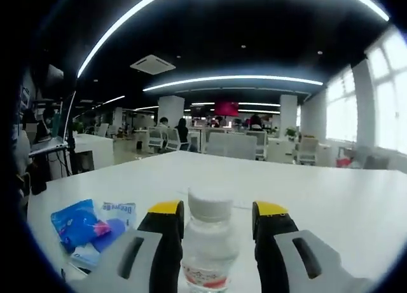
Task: Arrange the tabletop items into an orderly group along one side of the table until the central work area is clear of visible clutter.
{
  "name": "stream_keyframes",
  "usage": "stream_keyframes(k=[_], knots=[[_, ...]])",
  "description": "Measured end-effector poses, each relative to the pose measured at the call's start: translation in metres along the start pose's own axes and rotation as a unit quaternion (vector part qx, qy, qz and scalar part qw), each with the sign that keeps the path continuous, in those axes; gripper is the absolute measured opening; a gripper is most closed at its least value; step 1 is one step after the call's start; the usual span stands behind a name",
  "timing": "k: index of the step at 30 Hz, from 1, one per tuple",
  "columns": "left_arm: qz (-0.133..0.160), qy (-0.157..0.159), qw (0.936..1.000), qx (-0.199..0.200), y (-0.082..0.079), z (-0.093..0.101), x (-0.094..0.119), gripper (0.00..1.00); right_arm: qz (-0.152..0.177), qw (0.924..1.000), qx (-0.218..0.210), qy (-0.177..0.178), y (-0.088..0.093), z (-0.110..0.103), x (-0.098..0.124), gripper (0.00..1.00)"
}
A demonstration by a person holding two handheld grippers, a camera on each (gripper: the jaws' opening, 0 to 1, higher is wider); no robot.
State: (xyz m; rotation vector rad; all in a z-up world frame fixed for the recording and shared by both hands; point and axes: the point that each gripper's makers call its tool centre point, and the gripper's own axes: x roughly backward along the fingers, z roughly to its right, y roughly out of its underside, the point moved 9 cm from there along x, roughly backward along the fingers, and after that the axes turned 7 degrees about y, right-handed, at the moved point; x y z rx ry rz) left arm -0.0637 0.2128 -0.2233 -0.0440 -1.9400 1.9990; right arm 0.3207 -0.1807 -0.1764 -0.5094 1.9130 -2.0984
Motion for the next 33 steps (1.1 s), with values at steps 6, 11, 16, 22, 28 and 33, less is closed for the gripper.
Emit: stream_keyframes(k=[6, 11, 16, 22, 28, 33], knots=[[-0.007, -0.001, 1.0000, 0.000, 0.001, 0.001, -0.003, 0.70, 0.001, 1.0000, -0.002, 0.003, 0.000, -0.004, 0.000, 0.29], [-0.007, -0.002, 1.0000, -0.005, -0.002, 0.001, -0.002, 0.70, 0.003, 0.9996, 0.023, 0.014, -0.003, -0.006, 0.002, 0.28], [-0.004, -0.003, 1.0000, -0.006, -0.003, 0.001, -0.001, 0.70, 0.029, 0.9982, 0.046, 0.024, -0.012, -0.004, 0.014, 0.23], [-0.009, -0.001, 1.0000, -0.002, 0.000, 0.001, -0.002, 0.70, 0.013, 0.9995, 0.025, 0.014, -0.010, -0.002, 0.010, 0.23], [-0.014, -0.004, 0.9999, -0.003, 0.002, 0.000, 0.001, 0.69, 0.020, 0.9997, 0.004, 0.012, -0.008, -0.003, 0.012, 0.21], [-0.012, -0.003, 0.9999, -0.001, 0.001, 0.000, 0.001, 0.69, 0.007, 0.9997, 0.003, 0.023, -0.010, -0.006, 0.014, 0.20]])
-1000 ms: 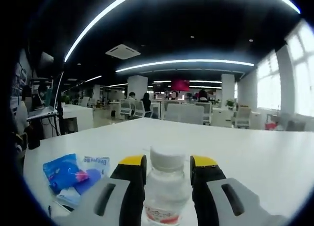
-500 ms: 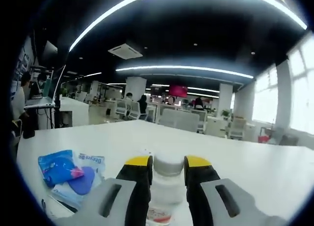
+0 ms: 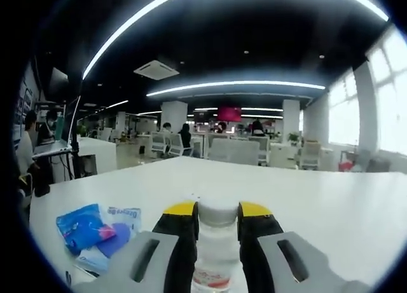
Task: Arrange the tabletop items into an orderly group along one side of the table until the central work area is clear of visible clutter.
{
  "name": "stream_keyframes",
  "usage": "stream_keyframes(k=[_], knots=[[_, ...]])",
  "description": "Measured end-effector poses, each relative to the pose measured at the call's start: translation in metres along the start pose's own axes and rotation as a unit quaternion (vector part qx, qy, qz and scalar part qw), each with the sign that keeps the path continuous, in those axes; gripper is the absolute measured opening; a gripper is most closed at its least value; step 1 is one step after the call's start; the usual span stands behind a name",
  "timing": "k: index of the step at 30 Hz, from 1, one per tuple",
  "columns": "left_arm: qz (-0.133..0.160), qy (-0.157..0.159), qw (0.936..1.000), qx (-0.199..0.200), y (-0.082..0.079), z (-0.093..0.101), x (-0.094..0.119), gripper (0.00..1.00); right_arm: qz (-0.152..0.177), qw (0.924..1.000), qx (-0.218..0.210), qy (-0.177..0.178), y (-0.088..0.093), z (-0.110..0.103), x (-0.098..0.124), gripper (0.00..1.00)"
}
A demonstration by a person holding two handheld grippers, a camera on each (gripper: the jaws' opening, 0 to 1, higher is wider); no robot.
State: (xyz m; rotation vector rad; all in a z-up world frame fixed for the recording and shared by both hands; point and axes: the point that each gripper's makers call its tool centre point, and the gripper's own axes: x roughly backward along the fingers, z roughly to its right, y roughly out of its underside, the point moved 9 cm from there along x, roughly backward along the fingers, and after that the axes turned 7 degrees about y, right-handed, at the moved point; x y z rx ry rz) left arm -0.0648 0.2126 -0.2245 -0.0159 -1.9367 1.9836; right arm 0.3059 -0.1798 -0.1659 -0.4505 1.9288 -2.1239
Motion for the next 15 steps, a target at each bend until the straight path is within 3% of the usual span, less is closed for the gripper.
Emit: stream_keyframes(k=[6, 15], knots=[[0.005, 0.009, 0.9999, -0.002, -0.002, 0.003, 0.000, 0.68, -0.009, 0.9999, -0.004, 0.011, -0.001, -0.001, 0.002, 0.20], [0.005, 0.010, 0.9999, -0.002, -0.001, 0.005, -0.002, 0.67, -0.023, 0.9997, -0.010, -0.001, -0.005, -0.010, 0.011, 0.20]])
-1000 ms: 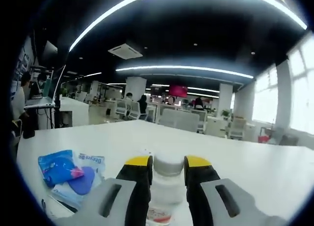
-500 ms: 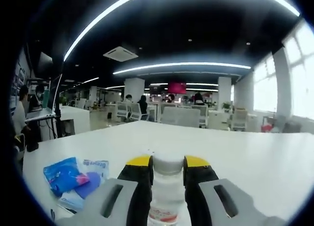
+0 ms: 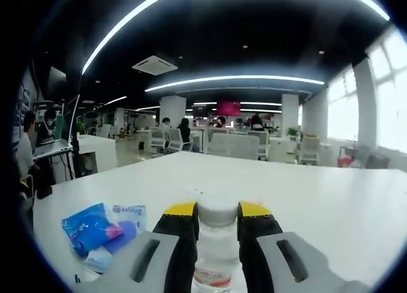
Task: Arrange the tabletop items into an orderly group along one side of the table until the central work area is clear of visible clutter.
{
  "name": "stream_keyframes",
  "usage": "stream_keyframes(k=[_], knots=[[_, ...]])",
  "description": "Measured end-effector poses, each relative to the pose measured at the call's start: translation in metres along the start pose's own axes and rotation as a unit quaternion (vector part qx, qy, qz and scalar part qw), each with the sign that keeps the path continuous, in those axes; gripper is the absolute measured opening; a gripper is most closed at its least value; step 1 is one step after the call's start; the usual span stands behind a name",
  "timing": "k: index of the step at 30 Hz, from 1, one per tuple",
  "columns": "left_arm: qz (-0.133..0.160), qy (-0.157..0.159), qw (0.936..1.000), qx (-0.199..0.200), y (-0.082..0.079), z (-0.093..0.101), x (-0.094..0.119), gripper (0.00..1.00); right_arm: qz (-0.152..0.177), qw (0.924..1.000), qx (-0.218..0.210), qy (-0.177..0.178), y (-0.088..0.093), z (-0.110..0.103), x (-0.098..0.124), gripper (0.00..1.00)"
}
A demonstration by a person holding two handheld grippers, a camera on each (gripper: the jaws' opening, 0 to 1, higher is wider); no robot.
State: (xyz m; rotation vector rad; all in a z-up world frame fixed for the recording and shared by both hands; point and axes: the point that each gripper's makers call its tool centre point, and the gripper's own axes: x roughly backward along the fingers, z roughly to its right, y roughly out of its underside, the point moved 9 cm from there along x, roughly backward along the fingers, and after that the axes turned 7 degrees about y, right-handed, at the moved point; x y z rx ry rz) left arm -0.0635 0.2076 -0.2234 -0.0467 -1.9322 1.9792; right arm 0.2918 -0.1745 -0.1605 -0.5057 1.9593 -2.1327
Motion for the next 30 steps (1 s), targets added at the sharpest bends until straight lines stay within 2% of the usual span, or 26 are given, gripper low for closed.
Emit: stream_keyframes(k=[2, 6, 10, 12, 14, 18, 22, 30], knots=[[-0.018, -0.008, 0.9997, -0.010, 0.003, 0.001, -0.003, 0.67, 0.000, 1.0000, -0.006, -0.002, -0.004, -0.003, 0.004, 0.20], [-0.021, -0.006, 0.9997, -0.008, 0.004, 0.002, -0.004, 0.67, -0.002, 0.9996, -0.028, 0.011, -0.016, -0.010, 0.013, 0.20], [-0.023, -0.008, 0.9997, -0.001, 0.008, 0.002, -0.006, 0.67, 0.008, 0.9998, -0.009, 0.018, -0.027, -0.023, 0.020, 0.20], [-0.027, -0.013, 0.9995, -0.003, 0.009, 0.001, -0.007, 0.67, -0.003, 0.9994, -0.013, 0.033, -0.031, -0.027, 0.022, 0.20], [-0.024, -0.020, 0.9995, -0.003, 0.009, 0.002, -0.007, 0.67, -0.014, 0.9995, 0.006, 0.027, -0.034, -0.035, 0.022, 0.20], [-0.026, -0.015, 0.9995, -0.010, 0.009, 0.005, -0.007, 0.67, -0.001, 0.9995, 0.019, 0.024, -0.039, -0.055, 0.025, 0.20], [-0.027, -0.018, 0.9993, -0.016, 0.009, 0.005, -0.006, 0.67, 0.002, 0.9998, -0.005, 0.017, -0.049, -0.067, 0.023, 0.20], [-0.019, -0.008, 0.9996, -0.018, 0.007, 0.005, -0.005, 0.67, 0.021, 0.9996, 0.011, 0.012, -0.066, -0.106, 0.020, 0.20]])
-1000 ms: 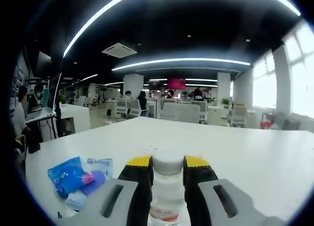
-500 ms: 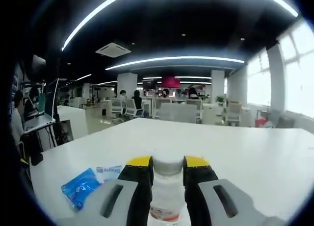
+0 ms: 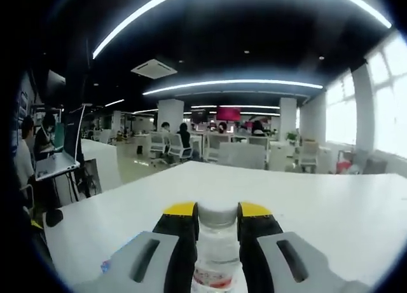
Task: Arrange the tabletop items into an orderly group along one side of the table until the central work area is clear of visible clutter.
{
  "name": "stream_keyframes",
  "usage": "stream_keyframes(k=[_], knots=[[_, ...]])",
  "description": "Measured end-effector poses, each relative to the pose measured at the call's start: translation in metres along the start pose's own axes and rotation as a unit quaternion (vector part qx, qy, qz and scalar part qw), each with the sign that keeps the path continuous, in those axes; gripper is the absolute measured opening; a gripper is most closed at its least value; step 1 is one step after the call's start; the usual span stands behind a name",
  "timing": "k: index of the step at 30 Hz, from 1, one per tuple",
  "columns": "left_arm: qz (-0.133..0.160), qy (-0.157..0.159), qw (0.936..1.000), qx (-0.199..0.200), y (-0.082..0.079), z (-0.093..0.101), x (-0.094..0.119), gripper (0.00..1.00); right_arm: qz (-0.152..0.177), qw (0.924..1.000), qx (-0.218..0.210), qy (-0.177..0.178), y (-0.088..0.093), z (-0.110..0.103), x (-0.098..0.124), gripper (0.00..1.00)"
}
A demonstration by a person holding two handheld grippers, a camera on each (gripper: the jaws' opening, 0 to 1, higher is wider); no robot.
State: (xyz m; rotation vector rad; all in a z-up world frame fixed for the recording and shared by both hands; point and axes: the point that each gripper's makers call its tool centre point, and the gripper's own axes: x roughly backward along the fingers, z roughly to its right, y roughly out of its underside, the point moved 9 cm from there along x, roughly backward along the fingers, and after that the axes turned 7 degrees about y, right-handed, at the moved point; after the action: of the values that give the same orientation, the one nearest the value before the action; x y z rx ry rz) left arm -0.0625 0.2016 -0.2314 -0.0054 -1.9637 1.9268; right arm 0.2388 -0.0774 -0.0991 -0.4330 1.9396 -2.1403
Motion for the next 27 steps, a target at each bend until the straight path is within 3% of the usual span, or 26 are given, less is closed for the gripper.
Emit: stream_keyframes(k=[14, 27], knots=[[0.000, 0.000, 1.0000, -0.009, 0.000, -0.002, 0.000, 0.67, 0.014, 0.9988, -0.013, -0.045, -0.021, -0.080, -0.011, 0.20], [0.001, 0.000, 1.0000, -0.001, 0.005, -0.006, 0.001, 0.67, 0.006, 0.9949, -0.006, -0.101, -0.027, -0.159, -0.027, 0.20]])
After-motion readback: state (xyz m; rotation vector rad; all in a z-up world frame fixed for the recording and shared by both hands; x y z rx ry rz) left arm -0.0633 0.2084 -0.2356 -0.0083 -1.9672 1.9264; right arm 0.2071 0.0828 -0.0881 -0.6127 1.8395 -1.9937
